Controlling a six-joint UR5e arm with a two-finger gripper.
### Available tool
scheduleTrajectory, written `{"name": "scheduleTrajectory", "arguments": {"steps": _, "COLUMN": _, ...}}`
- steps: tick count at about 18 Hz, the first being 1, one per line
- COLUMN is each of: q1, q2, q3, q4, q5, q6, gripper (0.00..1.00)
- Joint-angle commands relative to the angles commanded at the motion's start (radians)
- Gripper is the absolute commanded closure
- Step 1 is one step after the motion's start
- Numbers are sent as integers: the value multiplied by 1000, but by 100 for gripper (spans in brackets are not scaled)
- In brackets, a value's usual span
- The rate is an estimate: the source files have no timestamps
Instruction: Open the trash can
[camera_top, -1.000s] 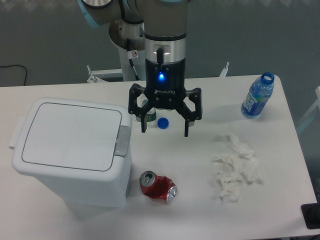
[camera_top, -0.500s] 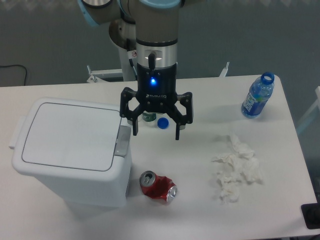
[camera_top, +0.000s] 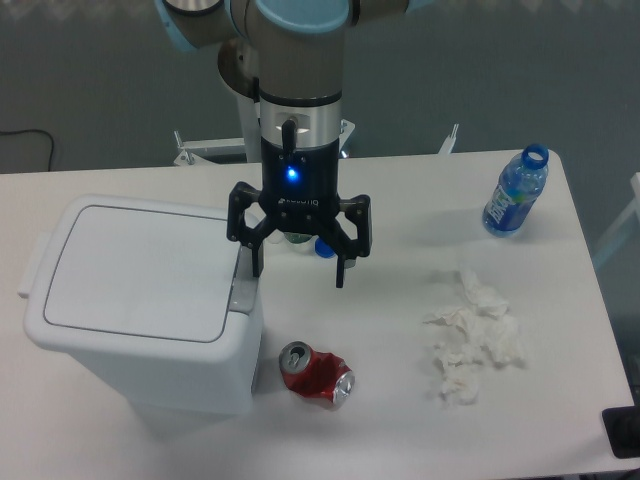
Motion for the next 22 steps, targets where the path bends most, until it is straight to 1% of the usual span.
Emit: {"name": "scheduleTrajectory", "arguments": {"steps": 22, "q1": -11, "q2": -14, "q3": -2, "q4": 2, "q5": 2, "q6": 3, "gripper": 0}}
